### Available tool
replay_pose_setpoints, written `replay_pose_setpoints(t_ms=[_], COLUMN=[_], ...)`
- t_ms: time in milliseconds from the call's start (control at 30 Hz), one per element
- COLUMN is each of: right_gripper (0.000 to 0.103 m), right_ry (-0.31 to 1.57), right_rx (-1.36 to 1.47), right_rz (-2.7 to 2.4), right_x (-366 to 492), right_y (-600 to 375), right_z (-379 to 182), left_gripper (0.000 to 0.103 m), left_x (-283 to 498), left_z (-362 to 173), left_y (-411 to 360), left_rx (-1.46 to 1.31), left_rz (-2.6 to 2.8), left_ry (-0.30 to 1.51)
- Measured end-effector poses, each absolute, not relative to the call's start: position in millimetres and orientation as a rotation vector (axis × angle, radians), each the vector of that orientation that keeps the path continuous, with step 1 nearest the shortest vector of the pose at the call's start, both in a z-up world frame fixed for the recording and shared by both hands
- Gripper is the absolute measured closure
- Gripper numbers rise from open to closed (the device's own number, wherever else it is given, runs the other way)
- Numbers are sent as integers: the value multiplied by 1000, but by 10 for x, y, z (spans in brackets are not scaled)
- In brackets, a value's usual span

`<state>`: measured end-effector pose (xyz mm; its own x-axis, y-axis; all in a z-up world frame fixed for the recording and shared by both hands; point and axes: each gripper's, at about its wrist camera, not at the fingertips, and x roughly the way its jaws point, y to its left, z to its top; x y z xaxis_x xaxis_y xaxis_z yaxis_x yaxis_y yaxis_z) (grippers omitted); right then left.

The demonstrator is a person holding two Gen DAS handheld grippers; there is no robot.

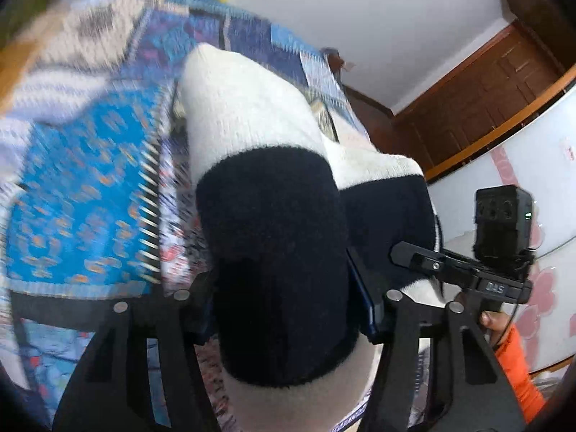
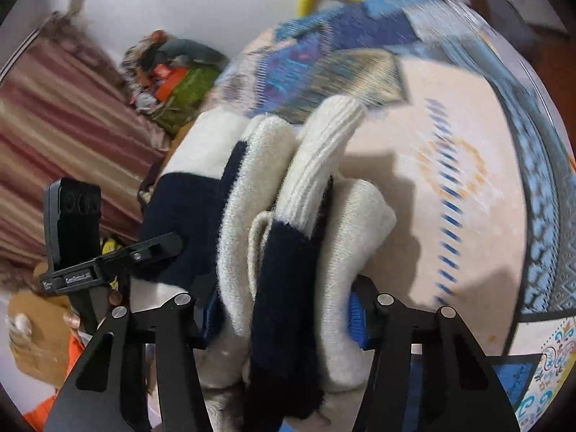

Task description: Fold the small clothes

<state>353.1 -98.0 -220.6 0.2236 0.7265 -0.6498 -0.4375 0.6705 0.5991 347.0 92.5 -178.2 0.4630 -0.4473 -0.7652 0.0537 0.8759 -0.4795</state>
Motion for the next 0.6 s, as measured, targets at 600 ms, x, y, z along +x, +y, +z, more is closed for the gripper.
replay_pose_setpoints(t_ms=[600], right_gripper=[52], right_ry=[1027], right_rx=[252], right_rz=[953], right_x=[3516], right_y=[495], right_z=[-2053], left_gripper=[44], left_x=[3091], left_z=[-1734], left_y=[2395], left_rx=[-489], left_rz=[-168], left_ry=[975])
